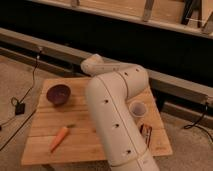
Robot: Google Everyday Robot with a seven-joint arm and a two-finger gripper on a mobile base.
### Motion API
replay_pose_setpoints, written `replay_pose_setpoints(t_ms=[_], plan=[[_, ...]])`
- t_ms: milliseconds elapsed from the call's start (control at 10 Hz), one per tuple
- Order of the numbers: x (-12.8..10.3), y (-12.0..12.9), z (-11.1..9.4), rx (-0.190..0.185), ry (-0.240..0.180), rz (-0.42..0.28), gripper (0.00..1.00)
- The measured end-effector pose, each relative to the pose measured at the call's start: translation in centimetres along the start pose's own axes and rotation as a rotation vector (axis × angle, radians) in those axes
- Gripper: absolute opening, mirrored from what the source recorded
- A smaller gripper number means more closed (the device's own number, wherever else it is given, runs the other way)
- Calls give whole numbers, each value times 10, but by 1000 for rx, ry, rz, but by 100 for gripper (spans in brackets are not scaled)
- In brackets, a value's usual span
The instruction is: Wipe the white sponge on the table
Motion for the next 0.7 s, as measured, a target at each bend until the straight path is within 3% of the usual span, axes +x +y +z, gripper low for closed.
replay_pose_setpoints(t_ms=[200,400,700], plan=[[-13,27,-11,-15,-25,-50,0],[-19,64,-21,-55,-52,-121,0],[3,114,-27,-126,-57,-235,0]])
